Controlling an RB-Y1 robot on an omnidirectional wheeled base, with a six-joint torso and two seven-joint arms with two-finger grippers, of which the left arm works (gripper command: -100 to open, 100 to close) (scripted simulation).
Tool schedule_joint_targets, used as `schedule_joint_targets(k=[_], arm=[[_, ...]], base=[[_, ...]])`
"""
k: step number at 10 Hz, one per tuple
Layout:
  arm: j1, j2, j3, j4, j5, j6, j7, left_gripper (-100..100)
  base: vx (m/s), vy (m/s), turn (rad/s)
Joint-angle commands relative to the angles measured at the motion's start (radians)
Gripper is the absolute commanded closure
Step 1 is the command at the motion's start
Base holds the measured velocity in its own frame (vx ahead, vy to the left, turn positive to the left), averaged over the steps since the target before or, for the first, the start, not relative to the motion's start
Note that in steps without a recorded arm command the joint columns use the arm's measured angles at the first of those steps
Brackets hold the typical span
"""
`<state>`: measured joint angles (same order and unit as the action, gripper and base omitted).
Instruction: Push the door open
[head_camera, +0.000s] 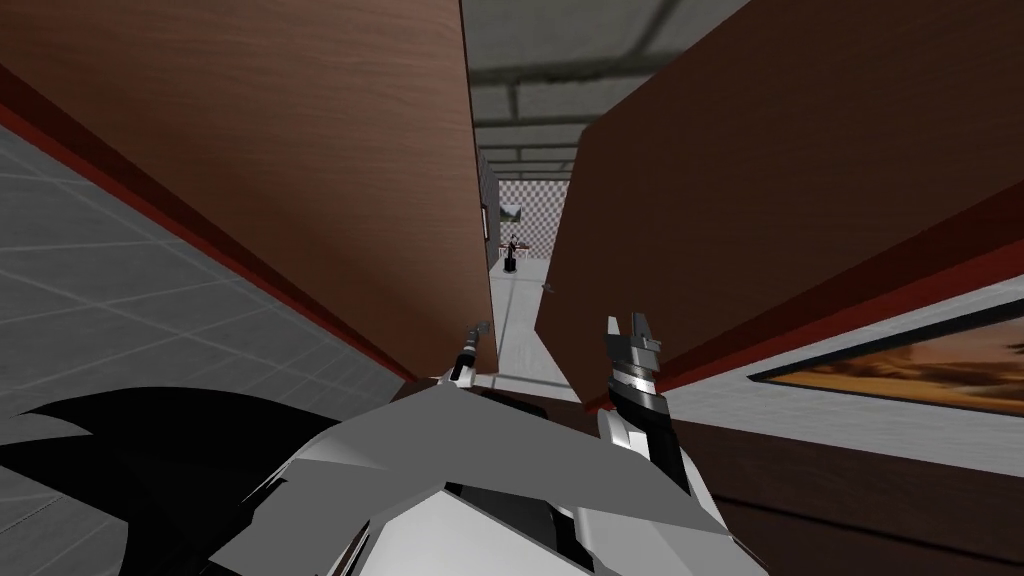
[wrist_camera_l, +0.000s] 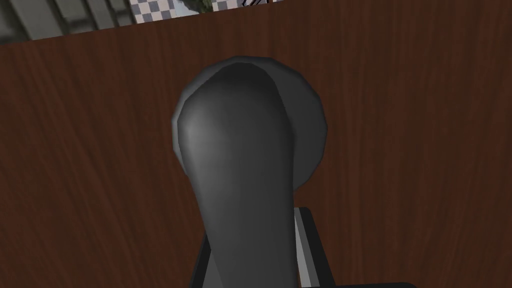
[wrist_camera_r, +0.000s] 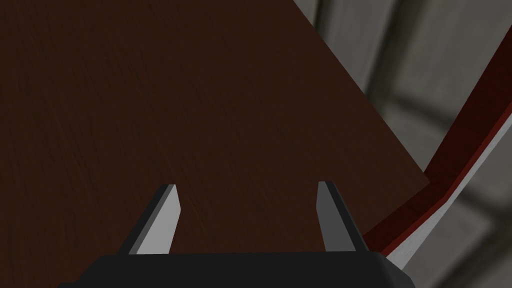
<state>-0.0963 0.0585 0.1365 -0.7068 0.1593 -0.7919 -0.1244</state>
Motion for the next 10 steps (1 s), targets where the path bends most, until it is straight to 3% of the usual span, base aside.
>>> schedule_joint_targets(k=[1, 6, 8, 10], arm=[[0.007, 0.016, 0.030, -0.022, 0.014, 0.007, -0.017, 100], [-0.003, 0.011, 0.082, -0.015, 0.039, 0.001, -0.053, 100], [-0.004, 0.009, 0.087, -0.014, 0.042, 0.001, -0.057, 100], [-0.009, -0.003, 0.115, -0.010, 0.056, -0.003, -0.077, 100]], base=[[0.132, -0.012, 0.066], [0.200, -0.029, 0.089], [0.134, -0.003, 0.034], [0.143, -0.028, 0.071]])
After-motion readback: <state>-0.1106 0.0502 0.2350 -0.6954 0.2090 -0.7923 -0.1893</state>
